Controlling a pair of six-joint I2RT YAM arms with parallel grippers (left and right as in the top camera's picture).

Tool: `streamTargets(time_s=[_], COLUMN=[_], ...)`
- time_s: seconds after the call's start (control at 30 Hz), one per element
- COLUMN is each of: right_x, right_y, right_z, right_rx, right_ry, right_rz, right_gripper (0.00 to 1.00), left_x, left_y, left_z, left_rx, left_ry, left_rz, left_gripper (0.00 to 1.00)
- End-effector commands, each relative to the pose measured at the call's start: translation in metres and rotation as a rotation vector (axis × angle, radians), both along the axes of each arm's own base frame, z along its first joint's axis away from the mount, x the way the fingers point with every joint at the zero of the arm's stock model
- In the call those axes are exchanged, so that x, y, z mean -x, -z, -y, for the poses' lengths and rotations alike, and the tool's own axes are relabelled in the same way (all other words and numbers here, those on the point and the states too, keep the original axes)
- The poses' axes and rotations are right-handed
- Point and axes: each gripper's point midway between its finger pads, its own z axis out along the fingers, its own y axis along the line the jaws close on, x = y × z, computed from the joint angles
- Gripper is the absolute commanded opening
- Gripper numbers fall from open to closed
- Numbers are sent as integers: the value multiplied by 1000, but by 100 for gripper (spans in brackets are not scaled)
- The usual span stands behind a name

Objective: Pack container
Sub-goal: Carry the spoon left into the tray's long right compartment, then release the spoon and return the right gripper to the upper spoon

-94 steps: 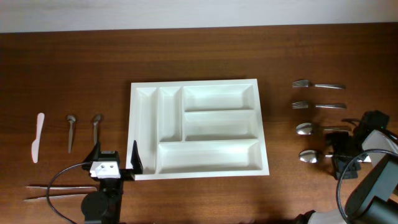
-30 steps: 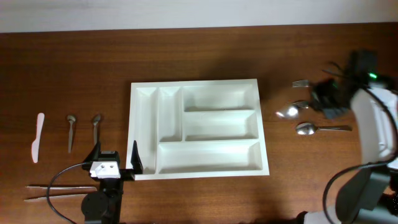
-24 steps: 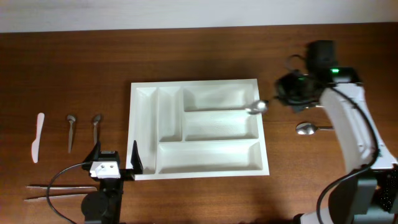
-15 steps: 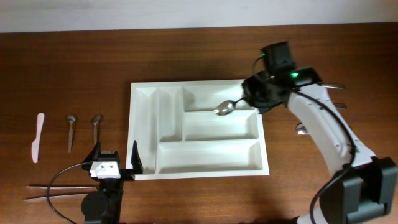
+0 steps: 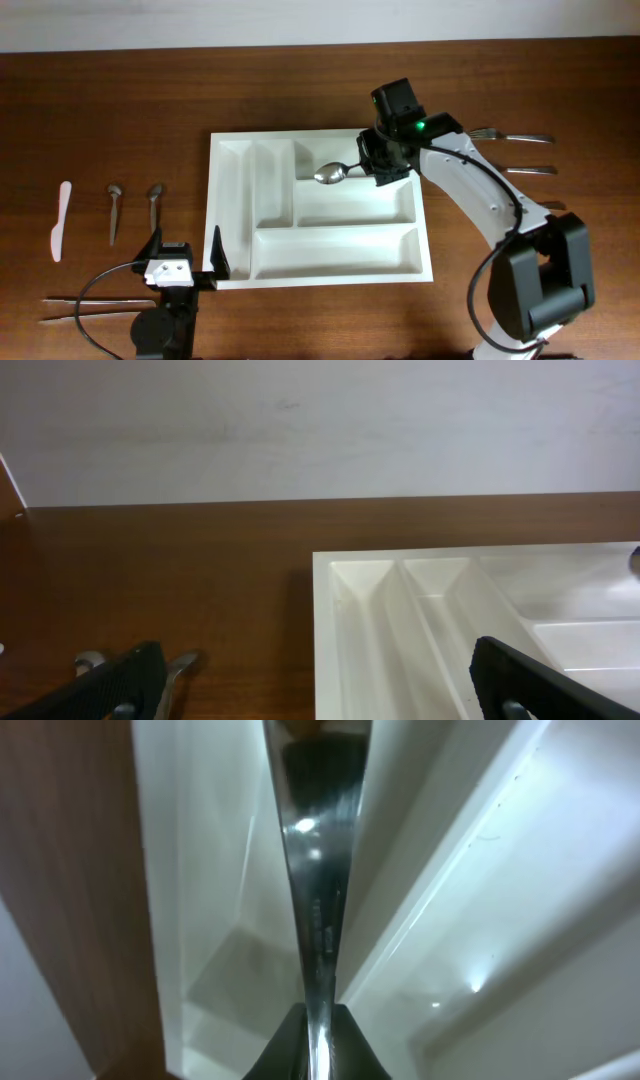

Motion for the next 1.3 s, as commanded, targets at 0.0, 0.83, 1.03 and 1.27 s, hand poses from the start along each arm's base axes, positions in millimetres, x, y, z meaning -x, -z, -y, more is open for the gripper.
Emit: streamTargets(time_s=[0.0,0.83,1.03,1.27], right_x=[-3,-96,-79,5], right_y=[14,-78,-90,-45], right_z=[2,113,153,254], right_rx=[21,51,102,138], right_ry=[54,-151,-152,199], right_rz=[-30,333,272,-140], right_gripper=[11,91,99,99], left_x=[0,0,0,0], left_y=[1,1,1,1], left_z=[4,4,4,4], left_rx=[-18,-18,-18,-18], left_ry=[24,24,24,24], left_rz=[1,1,1,1], left_gripper=[99,99,99,99])
